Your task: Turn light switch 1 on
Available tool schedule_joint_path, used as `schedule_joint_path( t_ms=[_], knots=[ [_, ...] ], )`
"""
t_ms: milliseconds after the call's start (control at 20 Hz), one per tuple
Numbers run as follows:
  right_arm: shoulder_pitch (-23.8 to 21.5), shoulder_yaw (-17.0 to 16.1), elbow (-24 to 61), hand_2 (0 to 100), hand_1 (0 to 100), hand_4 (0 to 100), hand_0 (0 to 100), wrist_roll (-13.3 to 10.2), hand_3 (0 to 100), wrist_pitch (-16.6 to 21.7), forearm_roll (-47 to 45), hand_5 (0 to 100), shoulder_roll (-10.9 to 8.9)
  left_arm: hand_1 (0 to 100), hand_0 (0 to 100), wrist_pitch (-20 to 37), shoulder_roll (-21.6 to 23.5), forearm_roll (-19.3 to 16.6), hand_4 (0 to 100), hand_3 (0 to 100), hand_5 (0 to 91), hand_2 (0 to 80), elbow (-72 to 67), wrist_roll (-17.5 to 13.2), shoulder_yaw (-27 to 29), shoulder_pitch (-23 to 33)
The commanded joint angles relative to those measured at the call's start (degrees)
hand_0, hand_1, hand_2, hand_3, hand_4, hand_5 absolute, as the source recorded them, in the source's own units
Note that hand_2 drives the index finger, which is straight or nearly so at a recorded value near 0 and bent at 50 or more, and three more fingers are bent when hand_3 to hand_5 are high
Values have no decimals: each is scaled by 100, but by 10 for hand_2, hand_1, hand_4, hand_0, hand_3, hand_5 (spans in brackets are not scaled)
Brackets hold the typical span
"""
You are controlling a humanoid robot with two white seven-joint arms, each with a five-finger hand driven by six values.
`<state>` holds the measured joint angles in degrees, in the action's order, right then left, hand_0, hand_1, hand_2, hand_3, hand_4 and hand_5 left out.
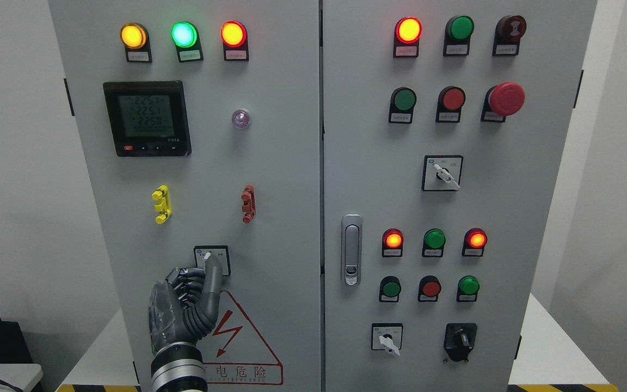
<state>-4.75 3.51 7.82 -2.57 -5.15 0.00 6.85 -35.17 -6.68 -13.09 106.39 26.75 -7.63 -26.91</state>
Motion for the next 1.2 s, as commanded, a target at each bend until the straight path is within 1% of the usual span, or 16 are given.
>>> schedule_joint_path(
  t_ms=[0, 401, 751, 1002, 1152],
  knots=[
    [0, 0, 0, 0, 389, 0, 120, 2, 0, -3, -105, 0, 0, 340, 309, -7, 0, 0, 911, 816, 868, 530, 4, -3, -10, -24],
    [0, 0, 0, 0, 389, 0, 120, 2, 0, -3, -105, 0, 0, 335, 316, -25, 0, -9, 912, 817, 868, 532, 4, -12, -19, -33],
    [0, 0, 0, 0, 389, 0, 120, 2, 0, -3, -97, 0, 0, 356, 311, -51, 0, -27, 912, 816, 868, 532, -4, -30, -19, -77],
    [0, 0, 0, 0, 389, 0, 120, 2, 0, -3, -105, 0, 0, 417, 303, -165, 0, -27, 911, 816, 867, 530, 4, -30, -28, -77],
    [0, 0, 0, 0, 389, 0, 120, 2, 0, -3, -97, 0, 0, 426, 303, -165, 0, -27, 911, 816, 867, 528, 4, -30, -28, -77]
  ],
)
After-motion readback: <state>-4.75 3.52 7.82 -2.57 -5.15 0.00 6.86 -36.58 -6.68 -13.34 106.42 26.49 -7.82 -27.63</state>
